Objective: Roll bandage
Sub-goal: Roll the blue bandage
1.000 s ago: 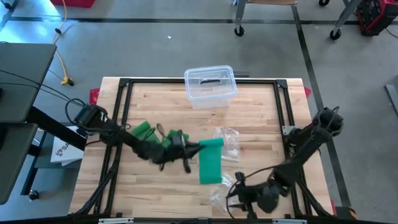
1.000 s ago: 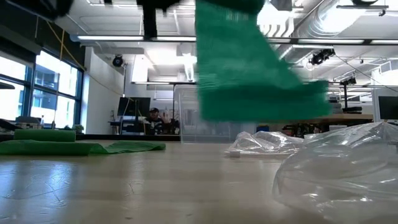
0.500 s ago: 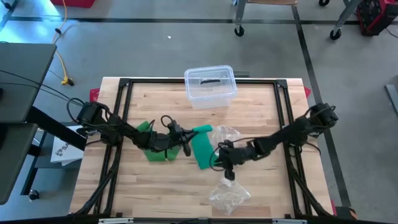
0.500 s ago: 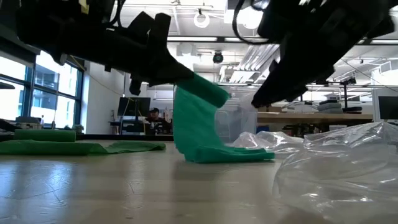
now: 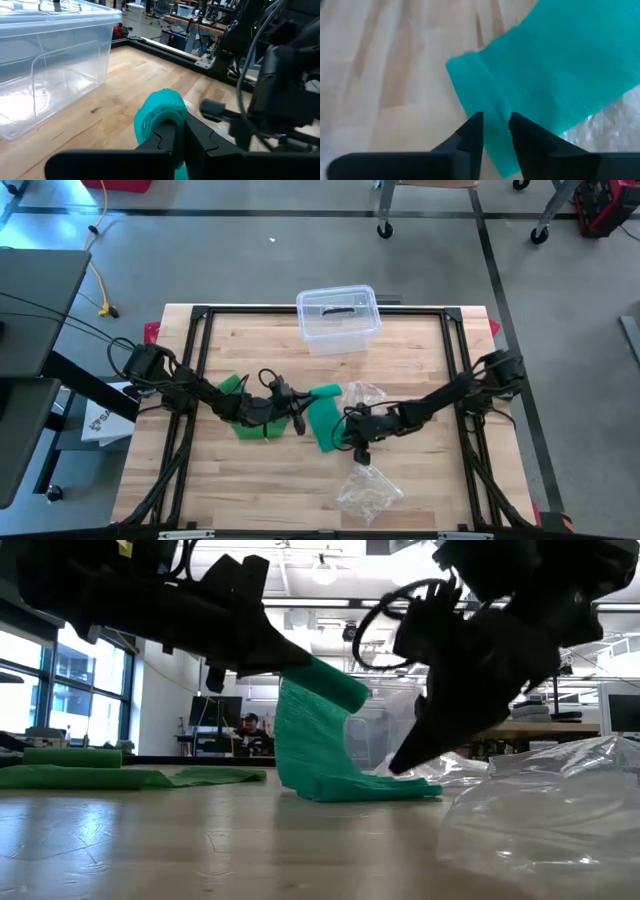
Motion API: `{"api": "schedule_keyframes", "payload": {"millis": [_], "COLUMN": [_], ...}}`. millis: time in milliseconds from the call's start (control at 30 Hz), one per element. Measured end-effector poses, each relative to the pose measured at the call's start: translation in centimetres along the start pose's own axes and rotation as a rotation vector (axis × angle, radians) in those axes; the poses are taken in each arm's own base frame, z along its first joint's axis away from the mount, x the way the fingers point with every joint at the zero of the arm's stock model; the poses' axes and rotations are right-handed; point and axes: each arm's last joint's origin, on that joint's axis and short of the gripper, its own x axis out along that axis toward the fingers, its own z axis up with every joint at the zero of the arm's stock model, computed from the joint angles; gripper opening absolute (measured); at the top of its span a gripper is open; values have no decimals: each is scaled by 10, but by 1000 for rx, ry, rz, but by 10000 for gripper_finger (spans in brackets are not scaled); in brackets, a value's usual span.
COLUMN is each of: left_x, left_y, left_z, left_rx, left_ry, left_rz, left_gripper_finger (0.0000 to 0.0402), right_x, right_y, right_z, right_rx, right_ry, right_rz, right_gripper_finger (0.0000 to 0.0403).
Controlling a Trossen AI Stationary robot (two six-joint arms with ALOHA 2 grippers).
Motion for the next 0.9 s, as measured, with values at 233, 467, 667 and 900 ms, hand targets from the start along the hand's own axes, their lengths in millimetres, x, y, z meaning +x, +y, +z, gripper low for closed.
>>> {"api": "schedule_keyframes", "payload": {"millis": [233,467,667,900], "left_x": [0,0,0,-3], "left_y": [0,0,2,-1], "left_z": [0,0,-5,-14], "left_rx": [9,13,49,134], "left_ry": [0,4,37,76], "left_rz": [1,2,26,22], "left_gripper_finger": [7,7,7,7], "right_x": [12,7,-31,-89], "right_y": [-4,4,39,102], "right_z": [-10,-10,4,18], "right_rx": [-85,-139,-121,-135], "right_ry": [33,30,-78,-332], "right_rz": [-41,-19,98,224], "right_gripper_finger": [126,13,5,2]}}
